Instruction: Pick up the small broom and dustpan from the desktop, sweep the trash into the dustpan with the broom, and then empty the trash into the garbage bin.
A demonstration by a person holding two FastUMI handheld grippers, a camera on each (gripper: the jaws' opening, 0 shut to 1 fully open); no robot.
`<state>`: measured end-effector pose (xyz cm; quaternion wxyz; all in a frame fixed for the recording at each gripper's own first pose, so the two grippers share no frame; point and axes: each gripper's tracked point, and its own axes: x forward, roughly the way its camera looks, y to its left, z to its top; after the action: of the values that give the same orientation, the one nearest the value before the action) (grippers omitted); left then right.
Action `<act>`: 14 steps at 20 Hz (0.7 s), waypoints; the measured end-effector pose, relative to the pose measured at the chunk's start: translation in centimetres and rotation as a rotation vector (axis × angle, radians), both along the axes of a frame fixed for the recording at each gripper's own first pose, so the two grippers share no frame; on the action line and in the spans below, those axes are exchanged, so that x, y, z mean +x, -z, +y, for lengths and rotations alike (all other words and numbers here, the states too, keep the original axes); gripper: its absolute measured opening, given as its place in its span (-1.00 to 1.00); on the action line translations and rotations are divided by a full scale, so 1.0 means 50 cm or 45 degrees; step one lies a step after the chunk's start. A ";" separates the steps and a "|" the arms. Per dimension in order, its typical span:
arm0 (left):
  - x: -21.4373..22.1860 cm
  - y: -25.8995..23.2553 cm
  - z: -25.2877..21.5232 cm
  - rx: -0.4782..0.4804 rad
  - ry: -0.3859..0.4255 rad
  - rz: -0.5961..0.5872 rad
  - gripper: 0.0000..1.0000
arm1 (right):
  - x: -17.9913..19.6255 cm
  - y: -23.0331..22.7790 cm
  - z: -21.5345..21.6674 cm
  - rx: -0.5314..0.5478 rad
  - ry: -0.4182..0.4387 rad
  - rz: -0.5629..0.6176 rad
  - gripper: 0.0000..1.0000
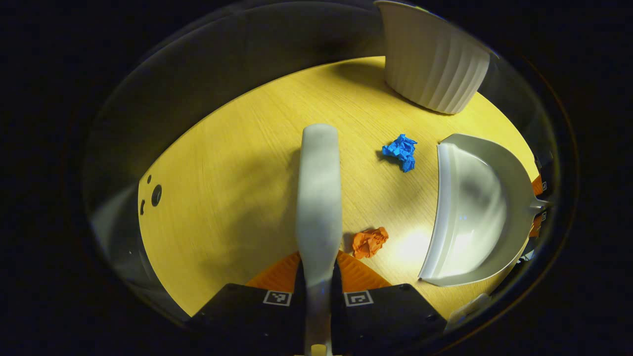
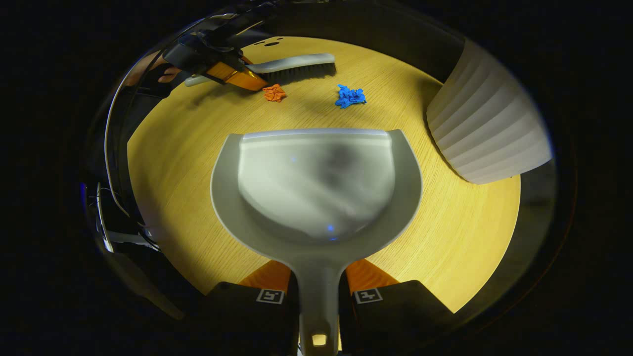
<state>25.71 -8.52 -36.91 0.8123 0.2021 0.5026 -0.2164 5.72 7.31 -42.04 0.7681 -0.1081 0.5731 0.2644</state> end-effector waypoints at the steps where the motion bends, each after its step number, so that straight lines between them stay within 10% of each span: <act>1: 0.000 0.001 -0.008 -0.005 0.011 0.001 -0.51 | 0.001 -0.001 -0.001 0.000 0.000 0.000 -0.28; 14: -0.152 -0.018 -0.218 -0.360 0.312 0.242 -0.52 | -0.003 -0.001 -0.012 -0.002 -0.039 -0.022 -0.27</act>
<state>18.11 -19.41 -35.99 0.7491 0.1242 0.5132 -0.3999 5.57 6.69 -42.01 0.7688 -0.1198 0.5649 0.2748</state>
